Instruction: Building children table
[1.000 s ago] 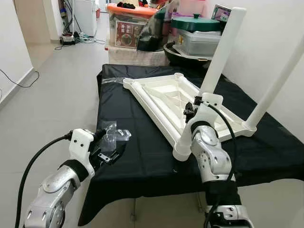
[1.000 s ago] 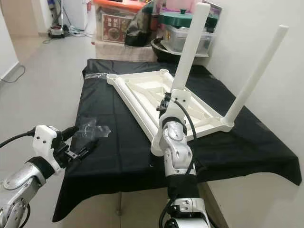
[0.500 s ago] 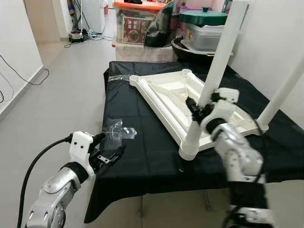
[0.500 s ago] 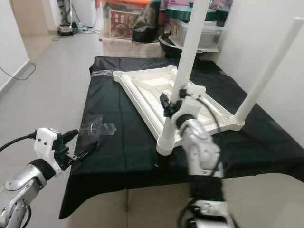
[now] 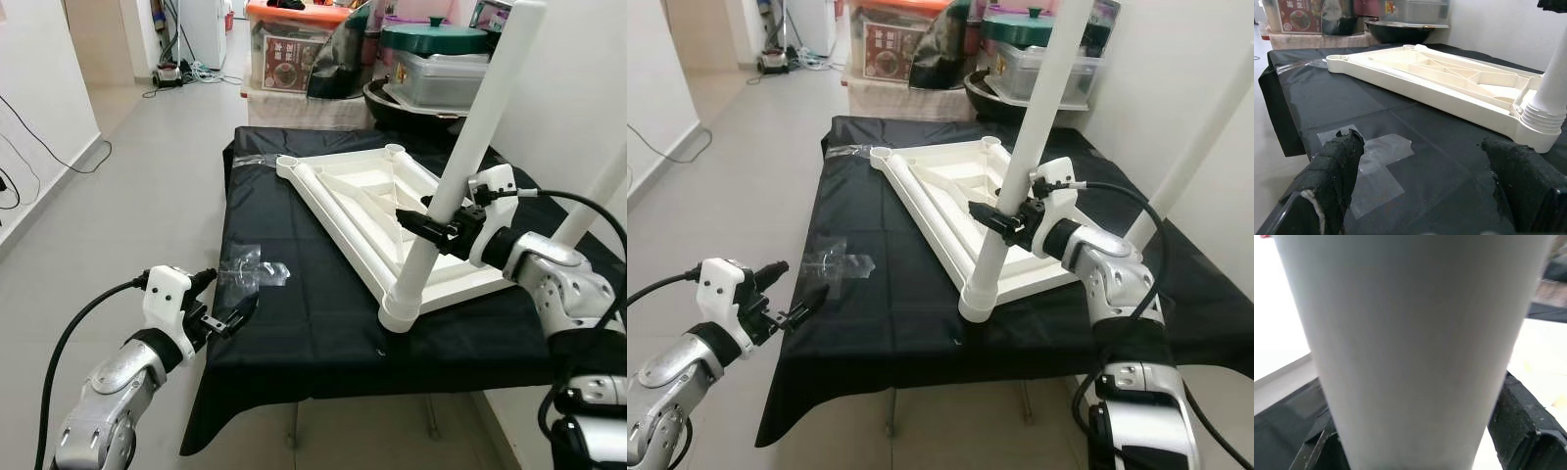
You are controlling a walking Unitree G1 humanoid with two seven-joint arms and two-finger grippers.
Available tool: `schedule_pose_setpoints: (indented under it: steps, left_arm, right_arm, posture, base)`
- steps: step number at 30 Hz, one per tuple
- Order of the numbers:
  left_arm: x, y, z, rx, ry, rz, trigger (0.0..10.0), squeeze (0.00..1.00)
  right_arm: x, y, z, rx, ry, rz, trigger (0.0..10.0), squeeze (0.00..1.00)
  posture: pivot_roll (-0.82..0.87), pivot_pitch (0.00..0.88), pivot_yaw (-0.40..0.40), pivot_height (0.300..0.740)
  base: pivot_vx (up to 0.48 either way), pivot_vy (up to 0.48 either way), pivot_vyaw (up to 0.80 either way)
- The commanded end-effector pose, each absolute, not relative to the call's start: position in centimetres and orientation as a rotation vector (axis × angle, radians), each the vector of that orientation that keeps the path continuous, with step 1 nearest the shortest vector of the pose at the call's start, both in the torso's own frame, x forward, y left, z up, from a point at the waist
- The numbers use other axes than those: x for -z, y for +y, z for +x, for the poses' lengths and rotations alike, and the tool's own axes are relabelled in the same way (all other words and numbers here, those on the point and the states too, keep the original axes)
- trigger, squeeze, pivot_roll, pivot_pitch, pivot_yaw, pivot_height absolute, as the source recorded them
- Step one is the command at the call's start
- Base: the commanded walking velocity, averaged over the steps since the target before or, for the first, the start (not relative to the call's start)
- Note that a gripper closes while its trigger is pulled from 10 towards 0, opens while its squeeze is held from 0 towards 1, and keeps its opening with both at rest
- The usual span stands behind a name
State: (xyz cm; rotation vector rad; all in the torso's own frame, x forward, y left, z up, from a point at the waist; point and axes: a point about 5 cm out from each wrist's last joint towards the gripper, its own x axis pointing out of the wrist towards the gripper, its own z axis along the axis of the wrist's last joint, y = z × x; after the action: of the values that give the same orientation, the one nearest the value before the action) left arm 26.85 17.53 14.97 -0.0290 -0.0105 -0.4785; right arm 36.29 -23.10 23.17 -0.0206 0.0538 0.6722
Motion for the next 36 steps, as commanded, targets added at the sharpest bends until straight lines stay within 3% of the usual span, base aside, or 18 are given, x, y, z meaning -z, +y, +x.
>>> schedule_pose_setpoints:
  steps: [1, 4, 5, 6, 7, 13, 14, 16, 17, 18, 20, 21, 23, 24, 26, 34, 35, 36]
  left_arm:
    - [-14.5, 17.2, 26.8, 0.489, -0.004, -0.049, 10.0, 0.0]
    - [-14.5, 17.2, 26.8, 0.488, -0.005, -0.048, 10.0, 0.0]
    - [-14.5, 17.3, 26.8, 0.488, -0.005, -0.049, 10.0, 0.0]
    - [-14.5, 17.3, 26.8, 0.488, -0.005, -0.049, 10.0, 0.0]
    - [-14.5, 17.3, 26.7, 0.488, -0.006, -0.05, 10.0, 0.0]
    - [-14.5, 17.3, 26.6, 0.491, -0.005, -0.052, 10.0, 0.0]
    - [-14.5, 17.3, 26.6, 0.494, -0.003, -0.051, 10.0, 0.0]
    - [-14.5, 17.3, 26.6, 0.494, -0.003, -0.051, 10.0, 0.0]
    - [-14.5, 17.4, 26.5, 0.495, -0.002, -0.049, 10.0, 0.0]
    - [-14.5, 17.4, 26.5, 0.495, -0.002, -0.049, 10.0, 0.0]
    - [-14.5, 17.5, 26.5, 0.493, 0.001, -0.044, 10.0, 0.0]
    - [-14.5, 17.5, 26.5, 0.493, 0.001, -0.044, 10.0, 0.0]
    - [-14.5, 17.6, 26.6, 0.491, 0.003, -0.041, 10.0, 0.0]
    - [-14.5, 17.5, 26.7, 0.491, 0.005, -0.037, 10.0, 0.0]
    - [-14.5, 17.5, 26.7, 0.491, 0.006, -0.034, 10.0, 0.0]
    - [-14.3, 17.4, 26.8, 0.491, 0.016, -0.027, 10.0, 0.0]
    - [-14.3, 17.4, 26.8, 0.487, 0.017, -0.03, 10.0, 0.0]
    - [-14.3, 17.4, 26.8, 0.487, 0.017, -0.03, 10.0, 0.0]
  right_arm:
    - [-23.5, -23.7, 36.4, -0.685, 0.057, -0.045, 6.7, 0.0]
    - [-23.6, -23.8, 36.5, -0.701, 0.058, -0.042, 6.7, 0.0]
    - [-23.4, -24.0, 36.6, -0.701, 0.061, -0.03, 2.9, 0.0]
    - [-23.4, -24.0, 36.6, -0.701, 0.061, -0.03, 2.9, 0.0]
    - [-22.9, -24.1, 36.6, -0.694, 0.071, -0.007, 0.0, 0.0]
    - [-21.8, -24.6, 36.8, -0.627, 0.071, 0.066, 0.0, 0.0]
    - [-20.6, -24.5, 37.1, -0.474, 0.087, 0.088, 0.0, 0.0]
    - [-20.6, -24.5, 37.1, -0.474, 0.087, 0.088, 0.0, 0.0]
    - [-19.4, -24.6, 37.3, -0.269, 0.096, 0.126, 0.0, 0.0]
    - [-19.4, -24.6, 37.3, -0.269, 0.096, 0.126, 0.0, 0.0]
    - [-16.5, -23.6, 36.1, 0.16, 0.17, 0.189, 0.0, 0.0]
    - [-16.5, -23.6, 36.1, 0.16, 0.17, 0.189, 0.0, 0.0]
    - [-14.7, -20.5, 34.0, 0.305, 0.248, 0.239, 0.0, 0.0]
    - [-14.4, -18.3, 33.4, 0.308, 0.265, 0.259, 0.0, 0.0]
    - [-14.4, -16.5, 33.2, 0.3, 0.266, 0.279, 0.0, 0.0]
    - [-15.9, -13.9, 34.7, 0.268, 0.243, 0.278, 0.0, 0.0]
    - [-16.5, -13.2, 35.4, 0.206, 0.241, 0.273, 4.1, 0.0]
    - [-16.5, -13.2, 35.4, 0.206, 0.241, 0.273, 4.1, 0.0]
  posture:
    - [0.09, 0.0, -0.125, 0.74]
    - [0.09, 0.0, -0.129, 0.74]
    - [0.09, 0.0, -0.129, 0.74]
    - [0.09, 0.0, -0.129, 0.74]
    - [0.09, 0.0, -0.13, 0.74]
    - [0.09, 0.0, -0.125, 0.74]
    - [0.1, 0.0, -0.125, 0.74]
    - [0.1, 0.0, -0.125, 0.74]
    - [0.09, 0.0, -0.126, 0.74]
    - [0.09, 0.0, -0.126, 0.74]
    - [0.1, 0.0, -0.116, 0.74]
    - [0.1, 0.0, -0.116, 0.74]
    - [0.09, 0.0, -0.113, 0.74]
    - [0.1, 0.0, -0.113, 0.74]
    - [0.1, 0.0, -0.113, 0.74]
    - [0.1, 0.0, -0.11, 0.74]
    - [0.11, 0.0, -0.12, 0.74]
    - [0.11, 0.0, -0.12, 0.74]
  base:
    - [0.0, 0.0, 0.0]
    - [0.0, 0.0, 0.0]
    - [0.0, 0.0, 0.0]
    - [0.0, 0.0, 0.0]
    - [0.0, 0.0, 0.0]
    - [0.0, 0.0, 0.0]
    - [0.0, 0.0, 0.0]
    - [0.0, 0.0, 0.0]
    - [0.0, 0.0, 0.0]
    - [0.0, 0.0, 0.0]
    - [0.0, 0.0, 0.0]
    - [0.0, 0.0, 0.0]
    - [0.0, 0.0, 0.0]
    - [0.0, 0.0, 0.0]
    - [0.0, 0.0, 0.0]
    - [0.0, 0.0, 0.0]
    - [0.0, 0.0, 0.0]
    - [0.0, 0.0, 0.0]
